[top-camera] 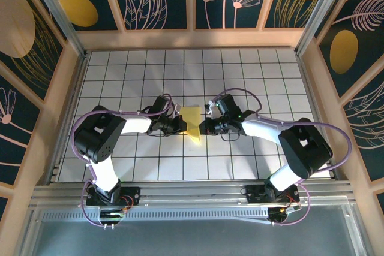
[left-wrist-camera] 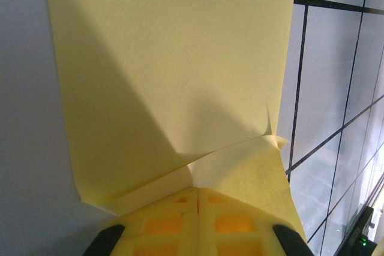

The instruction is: Fold a paper plane with a square sheet of paper (fold left side to right side)

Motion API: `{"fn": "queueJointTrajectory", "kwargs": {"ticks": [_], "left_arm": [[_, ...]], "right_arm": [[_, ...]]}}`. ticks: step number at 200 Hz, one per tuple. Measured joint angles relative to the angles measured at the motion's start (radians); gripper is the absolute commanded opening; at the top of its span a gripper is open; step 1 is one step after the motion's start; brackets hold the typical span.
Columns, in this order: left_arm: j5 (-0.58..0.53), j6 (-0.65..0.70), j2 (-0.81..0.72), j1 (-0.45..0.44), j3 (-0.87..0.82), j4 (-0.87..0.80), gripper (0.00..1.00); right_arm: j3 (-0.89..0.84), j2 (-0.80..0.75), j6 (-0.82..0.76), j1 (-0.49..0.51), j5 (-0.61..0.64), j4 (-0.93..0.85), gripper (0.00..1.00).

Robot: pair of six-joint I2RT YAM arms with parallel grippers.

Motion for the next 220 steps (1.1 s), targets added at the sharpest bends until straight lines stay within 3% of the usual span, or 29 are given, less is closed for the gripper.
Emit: {"fn": "queueJointTrajectory", "kwargs": {"ticks": [49, 220], "left_arm": [[0.0, 0.001, 0.0, 0.0, 0.0, 0.0, 0.0], [-0.003, 0.001, 0.0, -0.001, 0.0, 0.0, 0.0]], "right_arm": [[-0.008, 0.062, 0.063, 0.043, -0.072, 0.059, 0.0], [-0.021, 0.14, 0.097, 0.05, -0.071, 0.092, 0.0]]}}
